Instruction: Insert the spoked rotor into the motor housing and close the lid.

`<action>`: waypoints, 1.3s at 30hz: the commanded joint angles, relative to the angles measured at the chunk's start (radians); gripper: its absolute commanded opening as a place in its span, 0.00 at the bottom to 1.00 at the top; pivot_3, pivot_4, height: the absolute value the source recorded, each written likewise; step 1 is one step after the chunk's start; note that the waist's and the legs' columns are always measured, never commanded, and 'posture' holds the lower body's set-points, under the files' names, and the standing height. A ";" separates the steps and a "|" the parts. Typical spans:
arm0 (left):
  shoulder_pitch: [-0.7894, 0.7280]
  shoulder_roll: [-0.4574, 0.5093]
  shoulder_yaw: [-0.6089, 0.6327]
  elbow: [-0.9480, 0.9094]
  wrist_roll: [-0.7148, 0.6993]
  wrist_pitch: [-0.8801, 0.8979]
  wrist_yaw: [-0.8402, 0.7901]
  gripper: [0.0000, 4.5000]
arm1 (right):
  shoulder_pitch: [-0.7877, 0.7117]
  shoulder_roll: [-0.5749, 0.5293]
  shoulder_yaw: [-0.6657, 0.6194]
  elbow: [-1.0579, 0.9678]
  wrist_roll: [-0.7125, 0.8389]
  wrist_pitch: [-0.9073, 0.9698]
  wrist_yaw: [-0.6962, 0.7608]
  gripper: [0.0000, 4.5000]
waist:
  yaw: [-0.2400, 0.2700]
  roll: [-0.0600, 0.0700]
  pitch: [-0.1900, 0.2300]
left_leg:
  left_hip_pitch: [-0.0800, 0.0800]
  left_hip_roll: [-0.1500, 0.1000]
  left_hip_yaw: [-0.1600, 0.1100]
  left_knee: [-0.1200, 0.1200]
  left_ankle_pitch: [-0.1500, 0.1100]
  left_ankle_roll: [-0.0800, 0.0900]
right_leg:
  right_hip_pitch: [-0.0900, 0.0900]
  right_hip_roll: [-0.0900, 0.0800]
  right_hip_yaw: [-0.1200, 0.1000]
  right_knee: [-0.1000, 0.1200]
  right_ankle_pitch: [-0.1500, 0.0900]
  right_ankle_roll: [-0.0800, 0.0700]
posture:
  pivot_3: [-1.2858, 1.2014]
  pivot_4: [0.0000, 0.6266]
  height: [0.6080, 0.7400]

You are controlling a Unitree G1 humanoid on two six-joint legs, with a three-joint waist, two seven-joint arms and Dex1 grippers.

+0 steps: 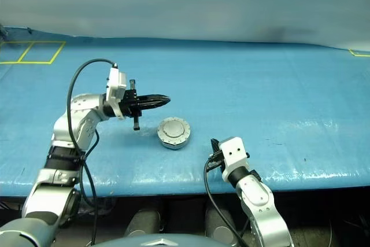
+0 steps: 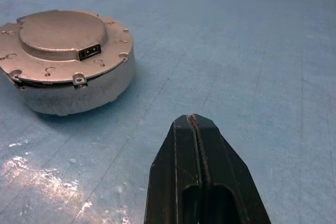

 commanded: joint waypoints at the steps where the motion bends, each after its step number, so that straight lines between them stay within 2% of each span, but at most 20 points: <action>1: 0.112 0.003 0.029 -0.154 -0.013 0.055 0.120 0.00 | -0.062 -0.008 0.000 -0.053 0.032 0.092 0.024 0.00 | 0.000 0.000 0.000 | 0.000 0.000 0.000 0.000 0.000 0.000 | 0.000 0.000 0.000 0.000 0.000 0.000 | 0.52 0.24 1.00; 5: 0.253 -0.006 0.023 -0.256 0.017 0.028 0.216 0.00 | -0.132 -0.021 0.007 -0.055 0.032 0.183 0.031 0.00 | 0.005 0.000 0.000 | 0.000 0.000 0.000 0.000 0.000 0.000 | 0.001 -0.001 0.000 0.000 0.000 0.000 | 0.52 0.24 1.00; 11: 0.412 -0.071 0.032 -0.343 0.025 -0.019 0.371 0.00 | -0.238 -0.043 0.015 -0.051 0.030 0.263 0.049 0.00 | 0.010 0.001 -0.001 | 0.001 -0.001 0.001 0.000 0.000 0.000 | 0.001 -0.002 0.000 0.000 0.000 -0.002 | 0.52 0.24 1.00; 20: 0.572 -0.097 0.000 -0.404 0.039 -0.115 0.413 0.00 | -0.363 -0.050 0.062 -0.002 0.060 0.284 0.126 0.00 | 0.008 0.002 -0.001 | 0.001 -0.001 0.002 -0.001 0.000 0.000 | 0.000 -0.002 0.000 -0.001 0.000 -0.002 | 0.52 0.24 1.00; 23: 0.607 -0.084 -0.016 -0.367 0.087 -0.193 0.412 0.00 | -0.400 -0.049 0.089 0.044 0.063 0.261 0.166 0.13 | 0.008 0.002 -0.001 | 0.002 0.000 0.002 -0.001 0.000 0.000 | 0.001 -0.002 0.000 -0.001 -0.002 -0.005 | 0.52 0.24 1.00; 34: 0.707 -0.105 -0.028 -0.306 0.125 -0.368 0.435 0.00 | -0.510 -0.044 0.142 0.186 0.076 0.215 0.274 0.94 | 0.005 0.002 -0.001 | 0.002 0.000 0.003 -0.001 0.000 0.000 | 0.000 -0.002 0.000 -0.001 -0.003 -0.005 | 0.52 0.24 1.00; 35: 0.717 -0.105 -0.034 -0.305 0.126 -0.377 0.432 0.00 | -0.516 -0.044 0.149 0.195 0.074 0.212 0.282 0.99 | 0.005 0.002 -0.001 | 0.002 0.000 0.003 -0.002 0.000 0.000 | 0.000 -0.002 0.000 -0.002 -0.003 -0.005 | 0.52 0.24 1.00; 39: 0.739 -0.105 -0.063 -0.302 0.133 -0.400 0.431 0.00 | -0.534 -0.042 0.170 0.224 0.071 0.205 0.303 0.99 | 0.005 0.002 -0.001 | 0.001 0.000 0.003 -0.002 0.000 0.000 | 0.000 -0.002 0.000 -0.002 -0.003 -0.005 | 0.52 0.24 1.00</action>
